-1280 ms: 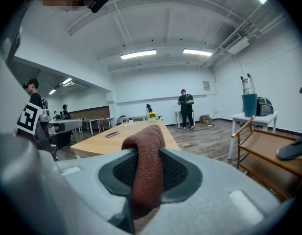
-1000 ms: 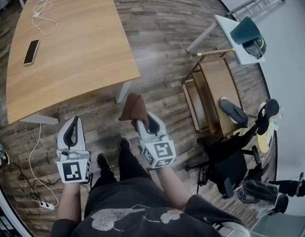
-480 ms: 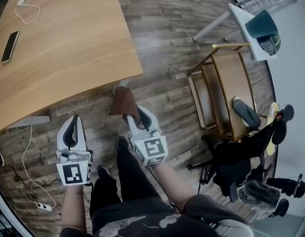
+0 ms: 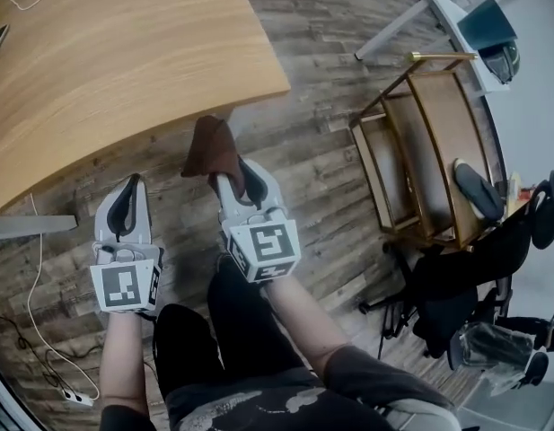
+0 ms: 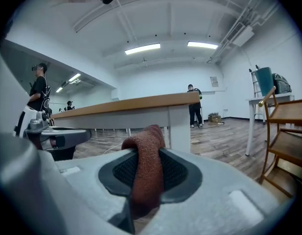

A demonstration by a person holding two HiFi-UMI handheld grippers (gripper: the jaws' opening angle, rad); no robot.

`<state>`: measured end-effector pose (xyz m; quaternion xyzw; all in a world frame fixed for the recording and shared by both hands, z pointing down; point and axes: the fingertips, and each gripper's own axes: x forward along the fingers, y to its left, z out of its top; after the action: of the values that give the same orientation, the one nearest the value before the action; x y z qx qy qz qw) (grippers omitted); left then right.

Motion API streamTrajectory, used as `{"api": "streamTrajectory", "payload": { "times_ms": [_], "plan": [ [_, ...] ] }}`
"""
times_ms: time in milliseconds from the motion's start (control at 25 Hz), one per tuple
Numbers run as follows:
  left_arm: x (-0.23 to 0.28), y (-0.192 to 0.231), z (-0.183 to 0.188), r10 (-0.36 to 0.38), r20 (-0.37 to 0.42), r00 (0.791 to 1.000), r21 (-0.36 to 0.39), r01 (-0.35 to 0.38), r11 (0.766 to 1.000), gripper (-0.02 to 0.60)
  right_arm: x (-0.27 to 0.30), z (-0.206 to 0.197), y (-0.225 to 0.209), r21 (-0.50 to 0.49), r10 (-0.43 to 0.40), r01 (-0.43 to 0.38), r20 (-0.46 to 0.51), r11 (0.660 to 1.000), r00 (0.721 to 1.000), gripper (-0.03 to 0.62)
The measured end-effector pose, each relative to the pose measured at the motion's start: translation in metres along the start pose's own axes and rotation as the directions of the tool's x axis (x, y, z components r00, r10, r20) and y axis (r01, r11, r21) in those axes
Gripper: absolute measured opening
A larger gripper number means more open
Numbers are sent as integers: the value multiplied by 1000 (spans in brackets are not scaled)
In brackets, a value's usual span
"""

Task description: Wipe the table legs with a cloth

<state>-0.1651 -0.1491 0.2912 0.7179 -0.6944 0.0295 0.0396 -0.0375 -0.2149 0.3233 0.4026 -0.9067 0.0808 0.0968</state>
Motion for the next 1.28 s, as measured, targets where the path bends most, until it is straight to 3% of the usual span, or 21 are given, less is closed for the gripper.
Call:
{"api": "streamTrajectory", "payload": {
  "times_ms": [360, 560, 1120, 1280],
  "plan": [
    [47, 22, -56, -15, 77, 997, 9, 14, 1000, 18, 41, -5, -25, 21, -59, 56, 151, 998, 987, 84],
    [61, 26, -103, -22, 132, 991, 40, 17, 999, 18, 52, -35, -29, 17, -71, 69, 200, 997, 977, 84],
    [91, 60, -265, -21, 121, 992, -18, 23, 1000, 18, 102, -246, -53, 38, -84, 85, -18, 996, 996, 84],
    [100, 47, -316, -71, 71, 995, -20, 72, 997, 18, 116, -310, -60, 47, -82, 87, -92, 995, 992, 84]
  ]
}}
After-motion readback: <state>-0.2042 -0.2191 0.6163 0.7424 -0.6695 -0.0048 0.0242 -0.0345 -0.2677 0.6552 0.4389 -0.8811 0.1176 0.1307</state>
